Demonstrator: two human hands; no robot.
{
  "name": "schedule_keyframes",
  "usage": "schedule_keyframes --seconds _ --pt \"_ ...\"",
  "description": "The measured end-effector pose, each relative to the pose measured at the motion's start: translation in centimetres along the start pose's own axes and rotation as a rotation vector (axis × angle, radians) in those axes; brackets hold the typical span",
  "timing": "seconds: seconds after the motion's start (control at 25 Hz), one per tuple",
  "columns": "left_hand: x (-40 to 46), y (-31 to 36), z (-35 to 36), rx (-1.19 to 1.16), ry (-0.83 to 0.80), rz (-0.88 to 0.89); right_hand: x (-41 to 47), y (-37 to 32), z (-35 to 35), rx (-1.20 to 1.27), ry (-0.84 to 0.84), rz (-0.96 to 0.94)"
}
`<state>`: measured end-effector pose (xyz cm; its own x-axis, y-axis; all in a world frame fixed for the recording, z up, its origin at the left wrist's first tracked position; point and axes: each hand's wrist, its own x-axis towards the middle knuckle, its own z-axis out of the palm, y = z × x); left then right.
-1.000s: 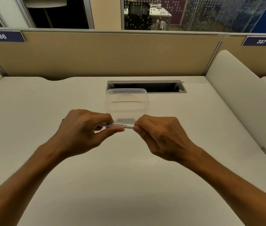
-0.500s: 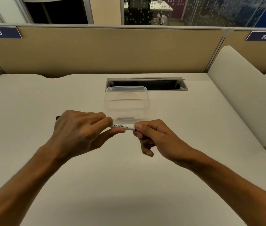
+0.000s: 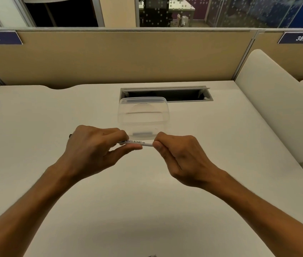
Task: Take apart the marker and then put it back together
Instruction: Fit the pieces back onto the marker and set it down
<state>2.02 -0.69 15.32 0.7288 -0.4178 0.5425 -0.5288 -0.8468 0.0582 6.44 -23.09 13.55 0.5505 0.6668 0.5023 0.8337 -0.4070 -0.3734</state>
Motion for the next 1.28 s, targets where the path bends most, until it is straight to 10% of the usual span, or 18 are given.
schedule_keyframes --seconds 0.2,0.4,0.92,1.28 --pt "-0.4 -0.2 0.4 0.161 -0.007 0.148 -0.1 -0.1 0.0 0.734 -0.157 0.433" --pt "0.0 0.3 1.0 0.060 -0.071 0.074 -0.4 0.2 0.1 0.087 -0.086 0.227" --pt "-2.1 -2.1 1.7 -0.535 -0.126 -0.471 -2.6 2.7 0.6 0.350 0.042 0.436" --pt "-1.9 -0.9 5.2 -0.691 -0.277 -0.490 -1.9 1.3 3.5 -0.168 0.060 0.111"
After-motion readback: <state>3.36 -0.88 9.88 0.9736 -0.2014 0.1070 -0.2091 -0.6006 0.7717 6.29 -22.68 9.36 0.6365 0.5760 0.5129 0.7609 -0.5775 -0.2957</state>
